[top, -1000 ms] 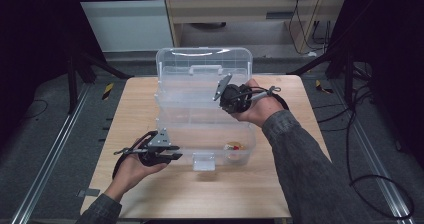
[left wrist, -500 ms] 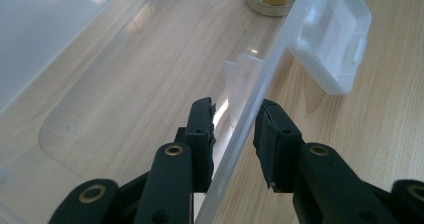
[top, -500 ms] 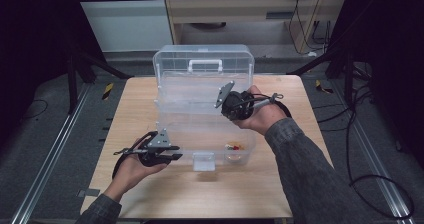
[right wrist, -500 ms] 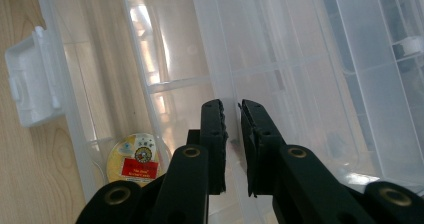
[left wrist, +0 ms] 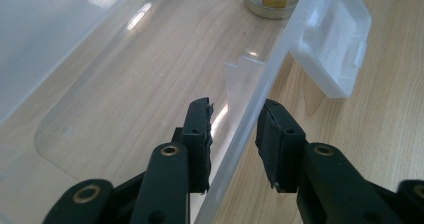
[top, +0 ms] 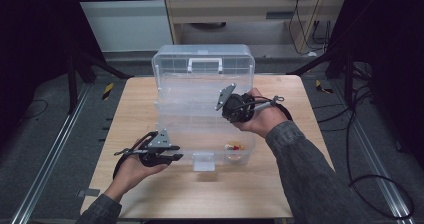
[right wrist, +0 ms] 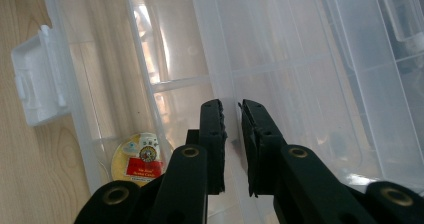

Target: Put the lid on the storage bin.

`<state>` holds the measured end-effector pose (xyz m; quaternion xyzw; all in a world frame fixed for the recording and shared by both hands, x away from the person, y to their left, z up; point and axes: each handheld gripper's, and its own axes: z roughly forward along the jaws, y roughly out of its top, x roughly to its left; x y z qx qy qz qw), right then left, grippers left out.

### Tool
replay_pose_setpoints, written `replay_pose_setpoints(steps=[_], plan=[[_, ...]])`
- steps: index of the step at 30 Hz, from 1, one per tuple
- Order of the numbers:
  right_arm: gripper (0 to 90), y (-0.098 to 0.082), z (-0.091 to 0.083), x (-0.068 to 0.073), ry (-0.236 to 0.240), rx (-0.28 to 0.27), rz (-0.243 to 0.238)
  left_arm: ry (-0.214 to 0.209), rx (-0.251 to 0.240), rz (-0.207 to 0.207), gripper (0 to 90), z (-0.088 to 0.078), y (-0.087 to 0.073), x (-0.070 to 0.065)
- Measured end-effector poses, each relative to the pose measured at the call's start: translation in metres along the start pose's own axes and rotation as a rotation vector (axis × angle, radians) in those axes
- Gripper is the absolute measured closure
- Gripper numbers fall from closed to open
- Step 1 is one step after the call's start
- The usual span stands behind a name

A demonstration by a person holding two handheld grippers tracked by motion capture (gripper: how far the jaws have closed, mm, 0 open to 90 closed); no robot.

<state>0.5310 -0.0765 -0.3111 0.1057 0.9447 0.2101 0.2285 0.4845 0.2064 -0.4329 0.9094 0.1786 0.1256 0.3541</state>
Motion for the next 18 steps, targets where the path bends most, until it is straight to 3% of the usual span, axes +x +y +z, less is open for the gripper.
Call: replay_pose_setpoints(steps=[8,18], plan=[[80.5,-0.001,0.0,0.003,0.004,-0.004,-0.01,0.005,-0.007,-0.025,63.1,0.001,-0.002,0.0],[80.9,-0.003,-0.001,0.012,0.013,-0.015,-0.008,0.006,-0.007,-0.024,62.0,0.0,-0.002,0.0]])
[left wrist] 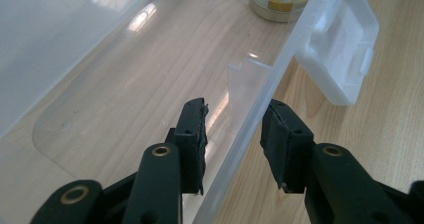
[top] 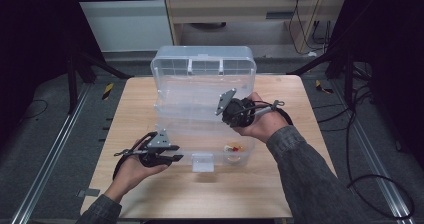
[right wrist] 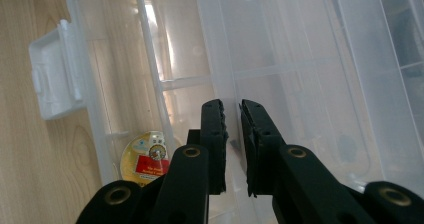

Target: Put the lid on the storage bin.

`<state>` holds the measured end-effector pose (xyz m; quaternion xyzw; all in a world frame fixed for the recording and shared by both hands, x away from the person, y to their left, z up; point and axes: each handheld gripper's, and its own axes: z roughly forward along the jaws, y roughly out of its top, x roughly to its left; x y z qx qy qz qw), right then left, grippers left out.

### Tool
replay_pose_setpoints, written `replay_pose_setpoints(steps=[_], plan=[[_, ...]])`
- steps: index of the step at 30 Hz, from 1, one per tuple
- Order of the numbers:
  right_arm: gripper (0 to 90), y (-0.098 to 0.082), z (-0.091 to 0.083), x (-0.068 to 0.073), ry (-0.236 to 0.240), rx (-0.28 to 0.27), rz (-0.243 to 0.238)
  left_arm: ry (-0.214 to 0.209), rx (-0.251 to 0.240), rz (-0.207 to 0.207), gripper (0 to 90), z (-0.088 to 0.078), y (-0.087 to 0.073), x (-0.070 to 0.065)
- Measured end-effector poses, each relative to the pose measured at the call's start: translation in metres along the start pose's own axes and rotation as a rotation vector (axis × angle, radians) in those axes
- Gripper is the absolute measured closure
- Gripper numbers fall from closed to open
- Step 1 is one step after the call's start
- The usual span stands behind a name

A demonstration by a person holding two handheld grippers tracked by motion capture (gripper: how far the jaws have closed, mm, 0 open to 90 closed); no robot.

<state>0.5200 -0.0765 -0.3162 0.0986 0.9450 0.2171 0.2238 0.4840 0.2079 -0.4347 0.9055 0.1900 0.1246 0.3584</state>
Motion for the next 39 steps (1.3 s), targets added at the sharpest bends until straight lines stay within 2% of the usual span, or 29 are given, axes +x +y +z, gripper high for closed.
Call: replay_pose_setpoints(steps=[4,7,14,20,29,32,39], plan=[[80.8,-0.001,0.0,0.003,0.006,0.0,-0.001,0.007,-0.004,-0.005,61.9,-0.002,0.0,-0.001],[80.6,-0.002,0.0,0.005,0.004,0.002,-0.001,0.029,-0.019,-0.027,54.3,-0.007,0.0,-0.001],[80.3,-0.003,0.0,0.004,0.003,-0.001,0.001,0.033,-0.074,-0.075,44.6,-0.032,-0.002,-0.003],[80.2,-0.003,0.0,0.005,0.006,-0.006,0.006,0.03,-0.094,-0.108,39.4,-0.053,0.0,-0.001],[79.8,-0.004,0.0,0.005,0.003,-0.007,0.01,0.023,-0.048,-0.129,30.8,-0.061,-0.003,0.004],[79.5,-0.004,0.0,0.006,0.0,-0.01,0.015,0.031,-0.063,-0.158,30.5,-0.064,-0.006,0.008],[79.4,-0.005,0.0,0.006,0.002,-0.014,0.015,0.031,-0.045,-0.165,30.6,-0.065,-0.01,0.012]])
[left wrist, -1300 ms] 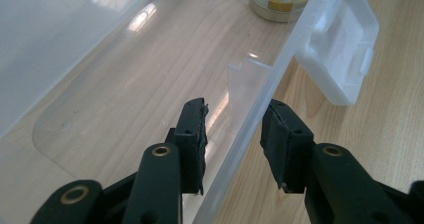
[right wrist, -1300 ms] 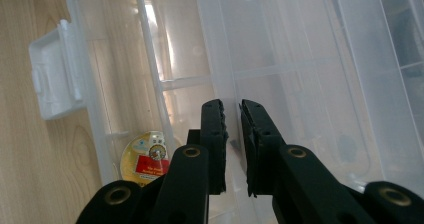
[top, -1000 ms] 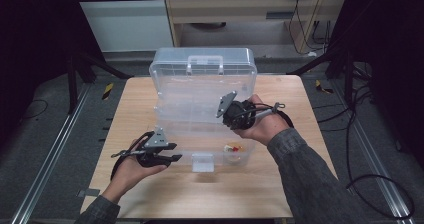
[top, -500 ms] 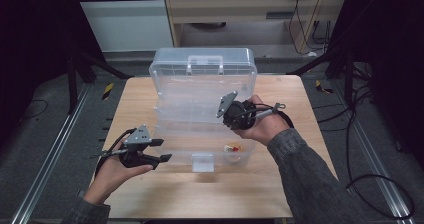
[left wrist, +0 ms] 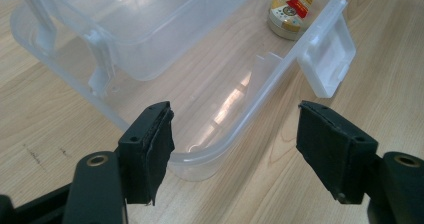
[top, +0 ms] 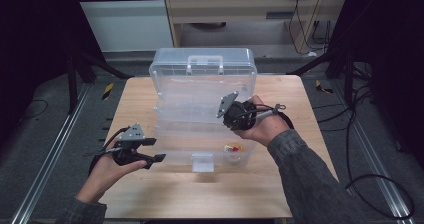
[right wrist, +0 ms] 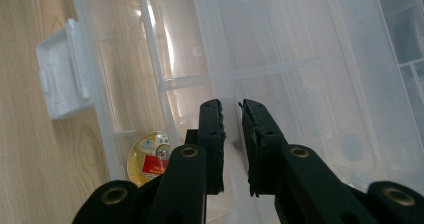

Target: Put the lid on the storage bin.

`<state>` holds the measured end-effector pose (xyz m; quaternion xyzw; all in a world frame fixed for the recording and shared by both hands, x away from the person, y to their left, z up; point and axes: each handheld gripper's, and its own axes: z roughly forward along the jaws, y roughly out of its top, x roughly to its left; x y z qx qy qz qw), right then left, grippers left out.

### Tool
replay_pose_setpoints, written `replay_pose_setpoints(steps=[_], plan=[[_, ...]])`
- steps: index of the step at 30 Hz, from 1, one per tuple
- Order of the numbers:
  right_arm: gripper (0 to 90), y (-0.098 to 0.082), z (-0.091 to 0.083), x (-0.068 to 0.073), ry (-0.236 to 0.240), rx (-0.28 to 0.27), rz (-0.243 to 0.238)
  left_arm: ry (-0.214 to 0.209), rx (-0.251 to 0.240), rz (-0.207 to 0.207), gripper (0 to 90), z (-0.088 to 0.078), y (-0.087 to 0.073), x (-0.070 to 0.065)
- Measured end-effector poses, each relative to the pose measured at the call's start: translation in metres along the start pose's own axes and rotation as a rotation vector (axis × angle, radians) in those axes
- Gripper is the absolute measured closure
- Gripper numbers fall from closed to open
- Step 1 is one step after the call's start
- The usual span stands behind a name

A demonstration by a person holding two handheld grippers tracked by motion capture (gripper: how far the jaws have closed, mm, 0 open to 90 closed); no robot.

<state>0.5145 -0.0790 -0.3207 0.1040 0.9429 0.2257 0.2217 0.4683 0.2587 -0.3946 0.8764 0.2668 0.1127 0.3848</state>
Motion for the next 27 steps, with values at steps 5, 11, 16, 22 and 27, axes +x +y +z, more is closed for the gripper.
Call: replay_pose_setpoints(steps=[5,11,16,22,27], plan=[[79.4,0.0,0.0,0.001,0.001,0.0,0.002,0.006,-0.006,-0.003,33.7,-0.007,0.001,0.002],[79.5,-0.001,0.0,0.002,0.0,0.004,-0.006,0.026,-0.01,-0.019,36.2,-0.018,-0.001,0.008],[79.5,-0.002,0.0,0.004,0.0,-0.001,0.0,0.044,-0.024,-0.046,39.0,-0.025,-0.005,0.016],[79.4,-0.002,0.0,0.004,-0.001,0.001,-0.007,0.063,-0.029,-0.06,40.2,-0.029,-0.008,0.022],[79.4,-0.002,0.0,0.005,-0.001,0.005,-0.01,0.075,-0.035,-0.07,42.6,-0.032,-0.009,0.024]])
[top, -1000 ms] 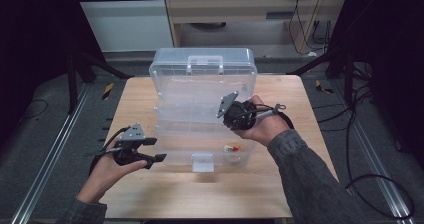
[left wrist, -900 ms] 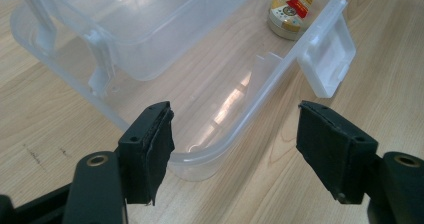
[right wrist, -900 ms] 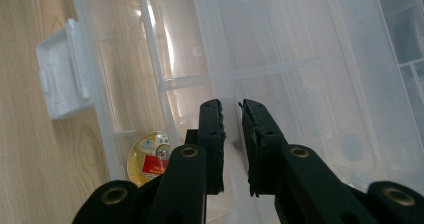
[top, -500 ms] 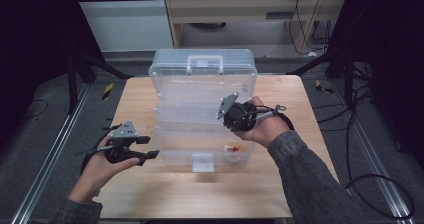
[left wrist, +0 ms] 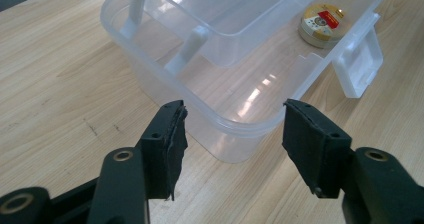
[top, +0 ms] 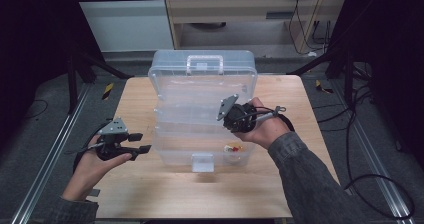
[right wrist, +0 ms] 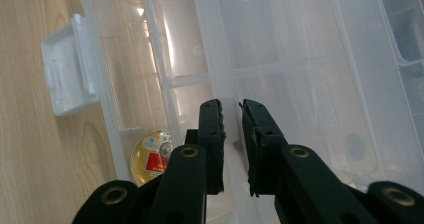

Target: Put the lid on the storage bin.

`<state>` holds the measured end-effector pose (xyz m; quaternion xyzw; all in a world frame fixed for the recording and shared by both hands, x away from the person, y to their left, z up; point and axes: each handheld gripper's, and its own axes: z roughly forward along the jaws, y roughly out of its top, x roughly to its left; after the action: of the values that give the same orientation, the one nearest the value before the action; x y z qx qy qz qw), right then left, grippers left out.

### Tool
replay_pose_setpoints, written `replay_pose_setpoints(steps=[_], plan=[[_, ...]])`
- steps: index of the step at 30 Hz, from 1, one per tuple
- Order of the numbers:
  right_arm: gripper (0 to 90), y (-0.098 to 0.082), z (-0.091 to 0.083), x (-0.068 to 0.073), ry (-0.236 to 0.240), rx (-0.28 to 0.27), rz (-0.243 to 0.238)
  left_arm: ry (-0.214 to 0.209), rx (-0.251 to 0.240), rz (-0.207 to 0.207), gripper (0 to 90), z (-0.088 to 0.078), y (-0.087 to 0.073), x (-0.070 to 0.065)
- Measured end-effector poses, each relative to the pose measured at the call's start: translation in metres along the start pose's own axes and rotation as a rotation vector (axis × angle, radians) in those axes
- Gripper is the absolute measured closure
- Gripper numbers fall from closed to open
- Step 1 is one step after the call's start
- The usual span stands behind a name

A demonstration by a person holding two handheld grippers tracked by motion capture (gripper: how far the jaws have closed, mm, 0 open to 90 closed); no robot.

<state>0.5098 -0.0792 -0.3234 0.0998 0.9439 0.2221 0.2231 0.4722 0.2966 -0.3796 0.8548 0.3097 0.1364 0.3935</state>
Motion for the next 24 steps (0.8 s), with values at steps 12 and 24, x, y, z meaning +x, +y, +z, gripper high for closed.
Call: replay_pose_setpoints(steps=[12,24], plan=[[78.5,-0.001,0.001,0.005,-0.005,0.001,-0.001,0.028,-0.026,-0.025,52.5,-0.007,-0.002,0.008],[78.6,-0.002,0.001,0.007,-0.014,-0.002,-0.006,0.046,-0.051,-0.035,55.5,-0.012,-0.001,0.01]])
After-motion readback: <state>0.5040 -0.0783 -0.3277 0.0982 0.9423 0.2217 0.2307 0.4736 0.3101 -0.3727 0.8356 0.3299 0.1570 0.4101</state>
